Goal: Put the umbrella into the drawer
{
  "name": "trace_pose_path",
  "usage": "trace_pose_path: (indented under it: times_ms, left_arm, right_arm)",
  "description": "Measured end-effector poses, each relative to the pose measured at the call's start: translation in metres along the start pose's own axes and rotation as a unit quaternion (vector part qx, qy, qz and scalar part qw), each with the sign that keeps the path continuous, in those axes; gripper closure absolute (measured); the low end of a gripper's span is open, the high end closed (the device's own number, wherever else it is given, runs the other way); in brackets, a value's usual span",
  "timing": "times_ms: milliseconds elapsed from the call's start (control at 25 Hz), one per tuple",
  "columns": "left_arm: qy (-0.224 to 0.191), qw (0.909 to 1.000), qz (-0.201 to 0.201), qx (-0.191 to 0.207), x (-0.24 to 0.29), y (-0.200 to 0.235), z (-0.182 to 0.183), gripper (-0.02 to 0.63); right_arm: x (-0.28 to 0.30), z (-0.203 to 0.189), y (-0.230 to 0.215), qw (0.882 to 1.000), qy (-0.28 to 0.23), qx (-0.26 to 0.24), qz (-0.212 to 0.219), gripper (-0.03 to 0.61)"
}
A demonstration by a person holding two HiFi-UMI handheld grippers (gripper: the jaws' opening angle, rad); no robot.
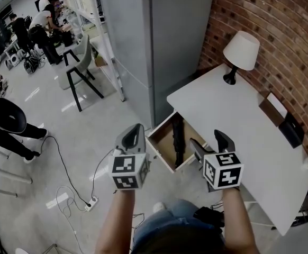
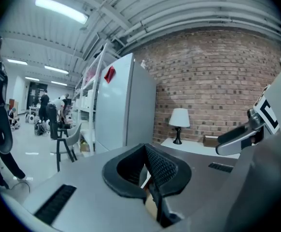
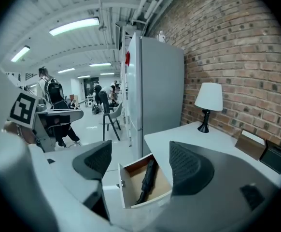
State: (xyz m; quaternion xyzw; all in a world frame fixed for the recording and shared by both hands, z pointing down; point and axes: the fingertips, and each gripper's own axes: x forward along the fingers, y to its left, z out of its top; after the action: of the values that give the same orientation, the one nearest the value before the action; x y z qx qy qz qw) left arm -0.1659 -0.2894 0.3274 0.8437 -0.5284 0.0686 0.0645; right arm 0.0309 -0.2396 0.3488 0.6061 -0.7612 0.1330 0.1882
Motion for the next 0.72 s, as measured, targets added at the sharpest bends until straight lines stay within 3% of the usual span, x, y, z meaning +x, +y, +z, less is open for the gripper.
trace_pose_path:
  times_ms: [200,520,720]
  left_arm:
    - [-0.045,0.9984,0.010,0.033,0.001,-0.019,0.039,0.611]
    - [-0.096,0.9887,0.011,0.115,-0.001,-0.062,0.101,0.611]
    - [-0.133,0.9817,0.011,0.136,-0.012,-0.077,0.134,0.612]
  right_arm:
    - [-0.026,0.022,-0.018,0.998,-0.057,-0.040,0.008,0.210]
    - [-0.061,0.062,-0.058,0.995,-0.097,-0.027,0.003,0.217]
    - [-0.092,0.098,-0.071,0.987,-0.155,-0.037,-0.008,0.312]
